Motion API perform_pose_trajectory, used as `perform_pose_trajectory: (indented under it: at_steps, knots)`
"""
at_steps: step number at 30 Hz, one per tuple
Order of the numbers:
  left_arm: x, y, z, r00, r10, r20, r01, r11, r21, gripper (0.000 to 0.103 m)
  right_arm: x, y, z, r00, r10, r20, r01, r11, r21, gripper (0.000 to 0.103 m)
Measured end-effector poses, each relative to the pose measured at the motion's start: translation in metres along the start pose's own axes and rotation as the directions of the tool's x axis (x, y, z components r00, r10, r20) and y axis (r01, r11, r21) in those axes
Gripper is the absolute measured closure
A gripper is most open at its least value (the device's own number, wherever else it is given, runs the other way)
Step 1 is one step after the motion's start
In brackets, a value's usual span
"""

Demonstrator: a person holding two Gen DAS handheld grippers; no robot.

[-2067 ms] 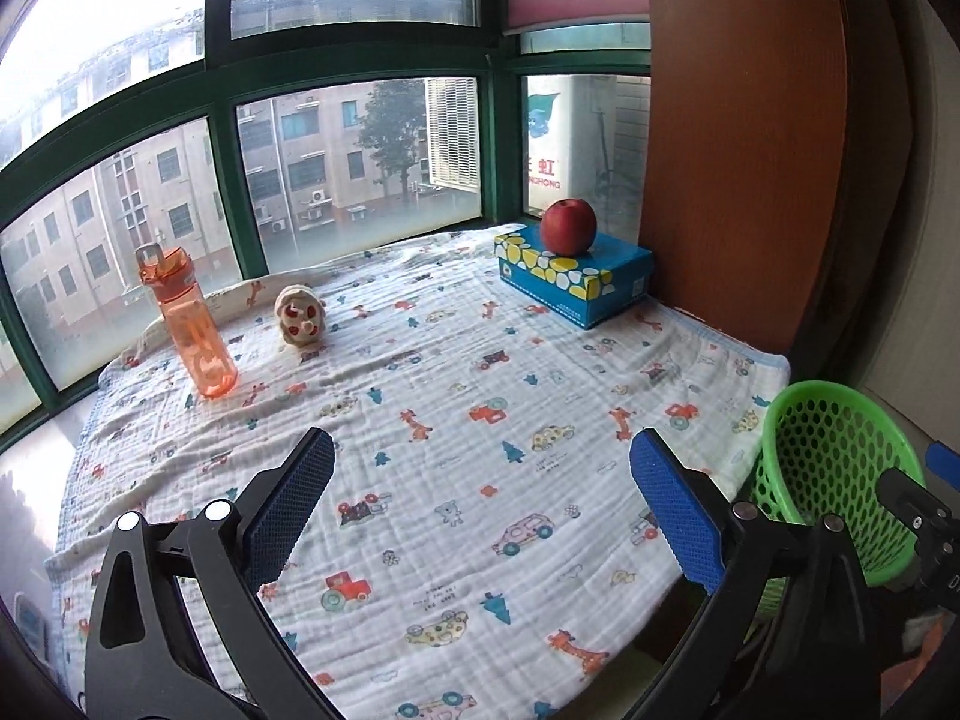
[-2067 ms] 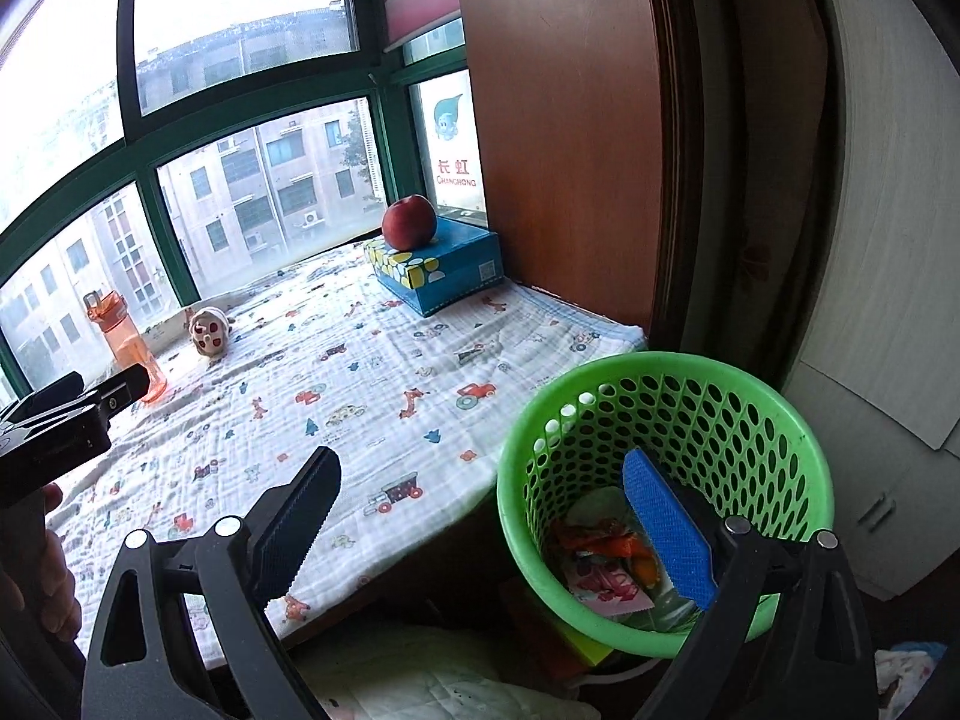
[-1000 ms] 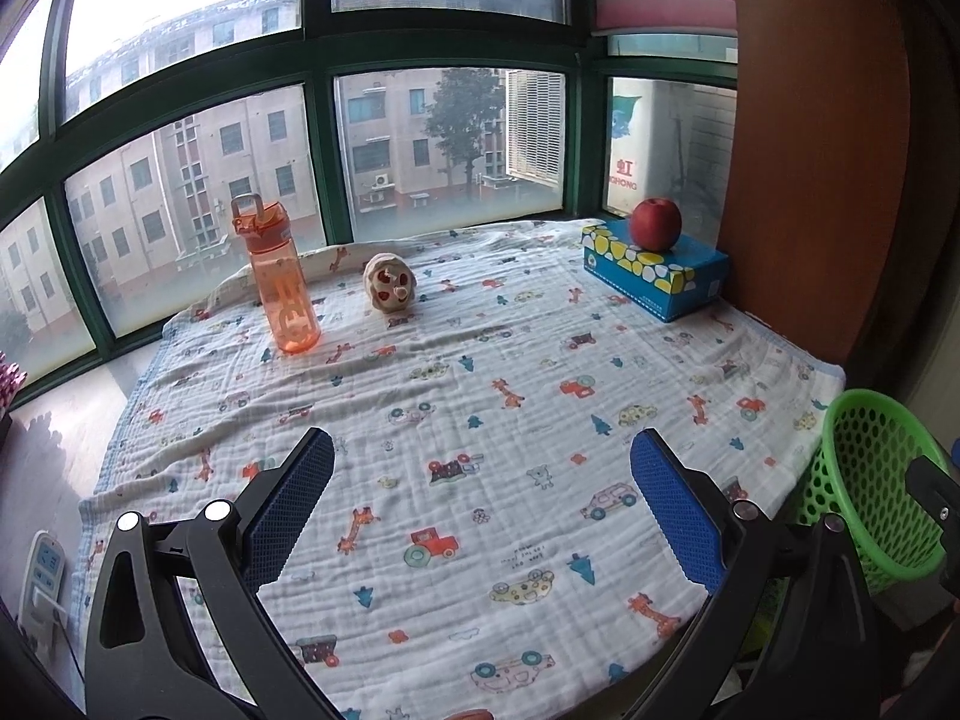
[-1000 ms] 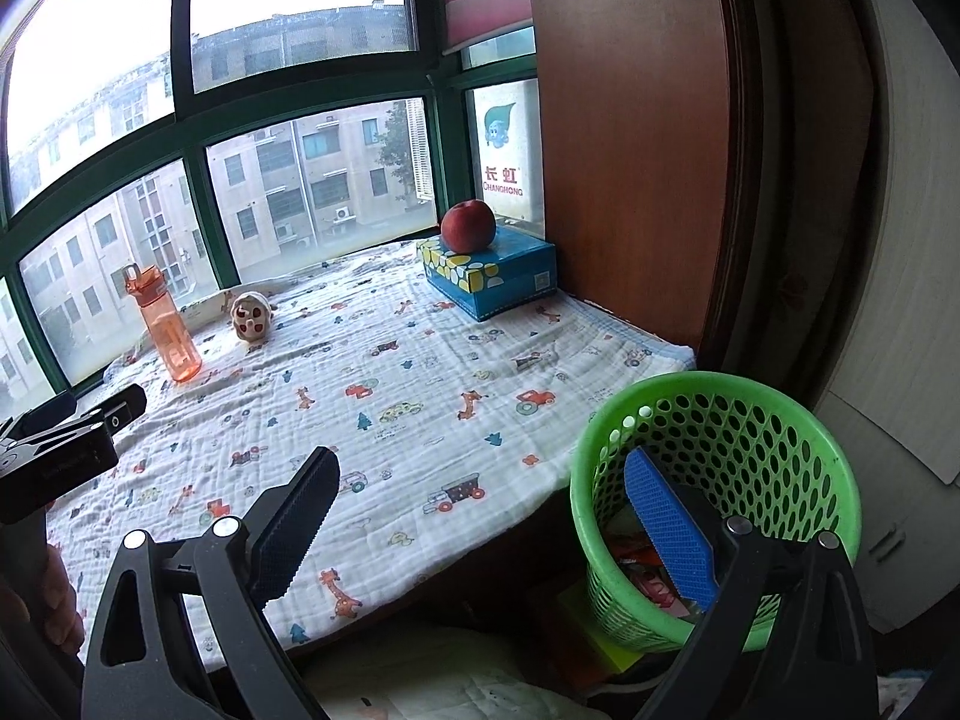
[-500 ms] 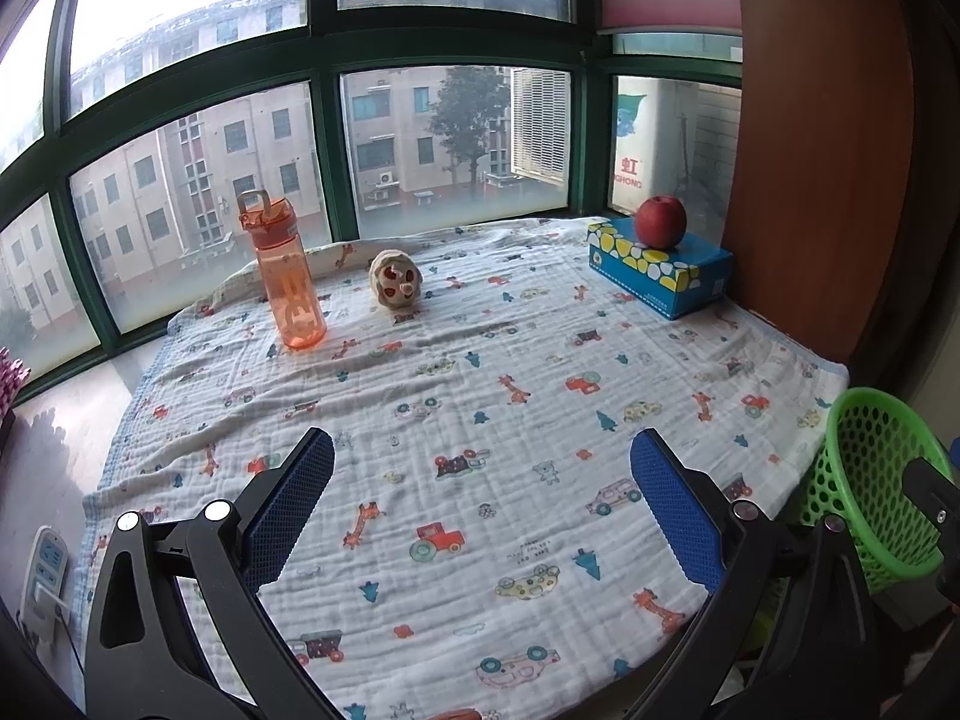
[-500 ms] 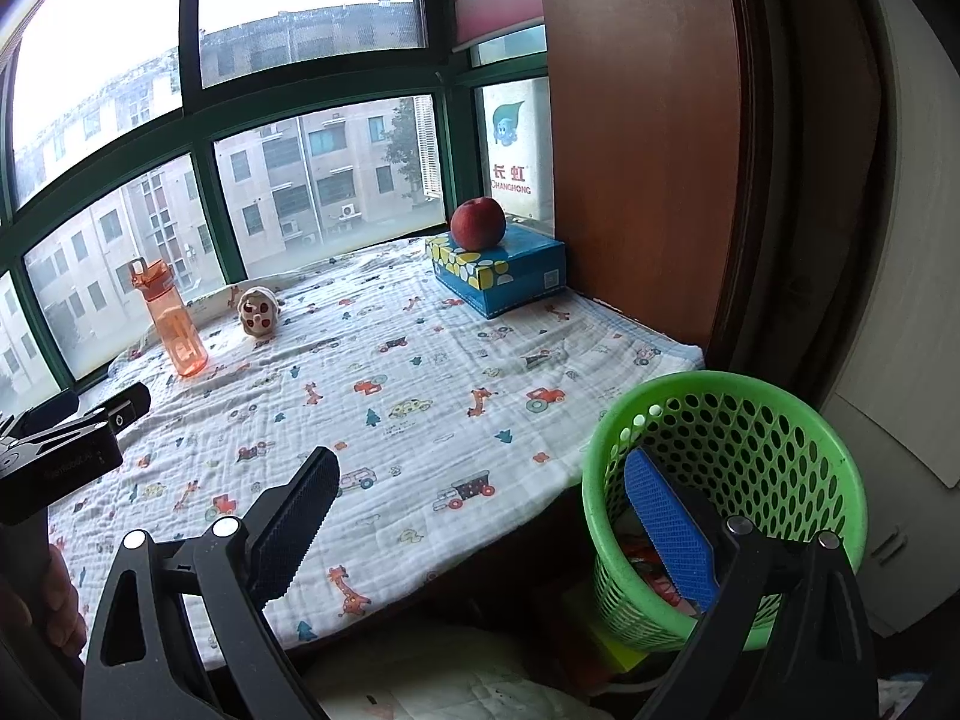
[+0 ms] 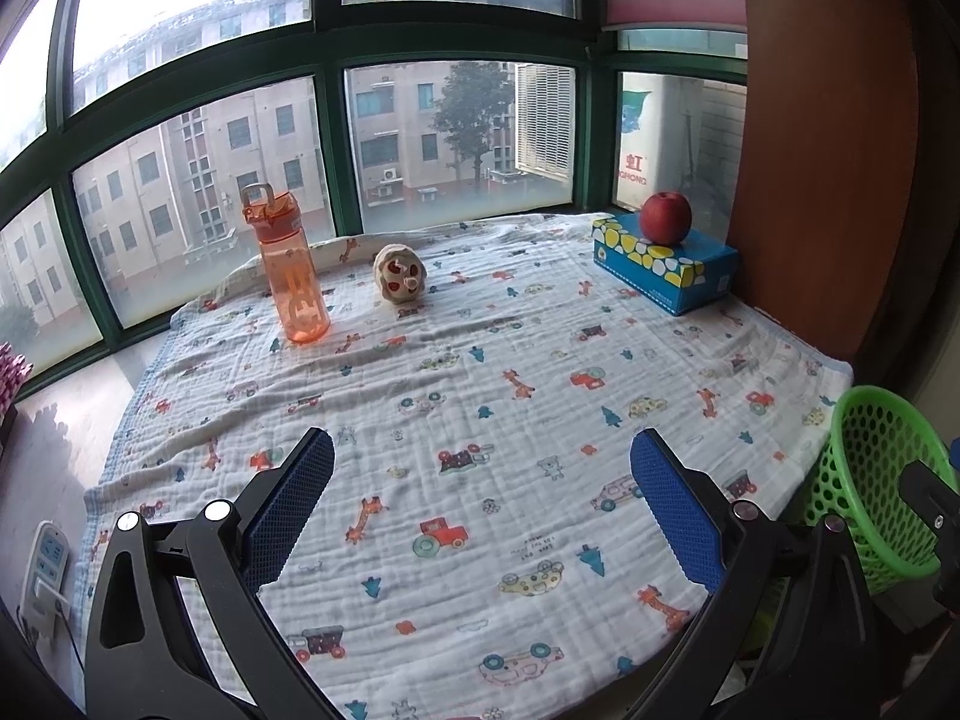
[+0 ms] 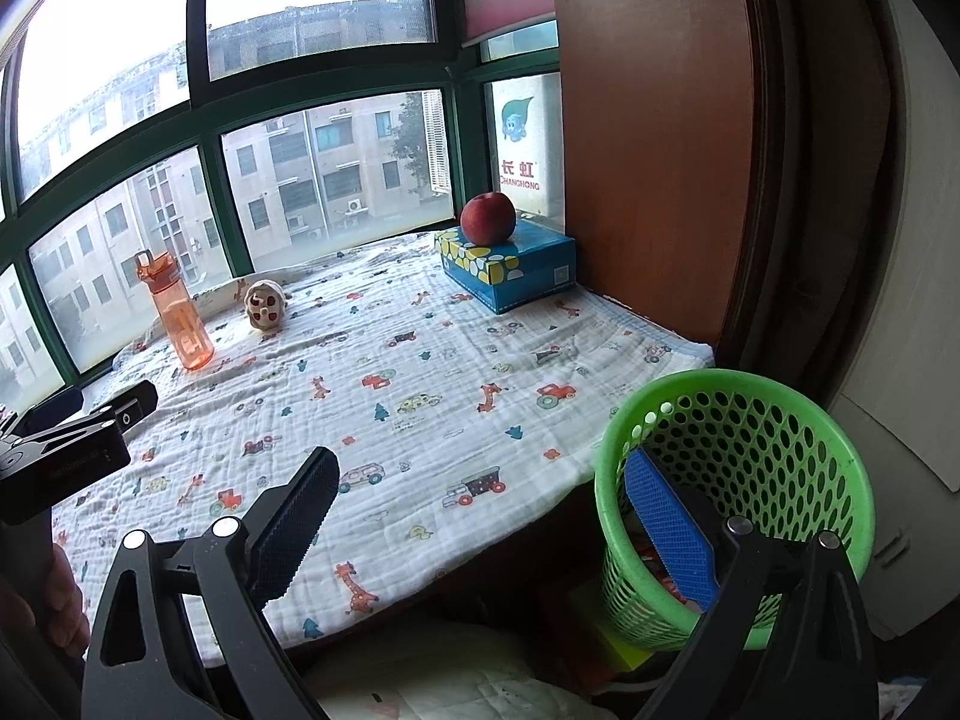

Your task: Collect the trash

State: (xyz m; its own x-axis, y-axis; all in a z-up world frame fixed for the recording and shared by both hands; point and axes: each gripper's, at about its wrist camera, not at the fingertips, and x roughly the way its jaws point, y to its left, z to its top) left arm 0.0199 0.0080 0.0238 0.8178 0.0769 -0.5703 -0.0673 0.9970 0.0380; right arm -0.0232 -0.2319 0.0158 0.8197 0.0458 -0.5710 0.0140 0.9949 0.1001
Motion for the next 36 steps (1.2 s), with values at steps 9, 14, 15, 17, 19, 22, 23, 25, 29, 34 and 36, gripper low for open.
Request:
perform_pose_trajectory:
  at_steps: [9,14,15,17,19,22,23,25,29,34,36]
  knots:
    - [0.002,0.002,-0.001,1.000,0.007,-0.007,-0.007,1.000,-0.006,0.005,0.003,0.004,-0.001,1.000,0.006,-0.006,-0.006,1.000,-0.005,0.010]
    - [0.004,0.003,-0.002,1.000,0.010,-0.012,-0.010,1.000,-0.005,0.005,0.005,0.006,-0.002,1.000,0.011,-0.012,-0.011,1.000,-0.008,0.010]
    - [0.004,0.003,-0.003,1.000,0.010,-0.014,-0.010,1.000,-0.005,0.005,0.005,0.006,-0.002,1.000,0.011,-0.014,-0.011,1.000,-0.009,0.010]
    - [0.006,0.005,-0.005,1.000,0.013,-0.019,-0.014,1.000,-0.009,0.005,0.006,0.006,-0.002,1.000,0.009,-0.016,-0.009,1.000,-0.010,0.010]
    - [0.007,0.006,-0.006,1.000,0.015,-0.024,-0.015,1.000,-0.011,0.005,0.007,0.006,-0.002,1.000,0.009,-0.017,-0.010,1.000,-0.011,0.010]
    - [0.009,0.005,-0.006,0.999,0.018,-0.030,-0.018,1.000,-0.012,0.005,0.007,0.006,-0.002,1.000,0.009,-0.018,-0.010,1.000,-0.010,0.010]
    - [0.009,0.005,-0.006,0.999,0.018,-0.031,-0.018,1.000,-0.013,0.005,0.007,0.006,-0.003,1.000,0.009,-0.019,-0.009,1.000,-0.012,0.010]
    - [0.009,0.005,-0.006,0.999,0.020,-0.031,-0.021,1.000,-0.012,0.005,0.007,0.006,-0.002,1.000,0.009,-0.017,-0.009,1.000,-0.009,0.010]
    - [0.010,0.005,-0.008,0.999,0.019,-0.037,-0.019,1.000,-0.015,0.005,0.007,0.006,-0.003,1.000,0.011,-0.018,-0.011,1.000,-0.012,0.010]
    - [0.010,0.003,-0.009,0.999,0.025,-0.032,-0.025,1.000,-0.003,0.005,0.008,0.007,-0.004,1.000,0.012,-0.020,-0.012,1.000,-0.009,0.010]
    - [0.011,0.003,-0.009,0.999,0.023,-0.039,-0.024,1.000,-0.007,0.005,0.008,0.007,-0.004,1.000,0.012,-0.021,-0.012,1.000,-0.009,0.010]
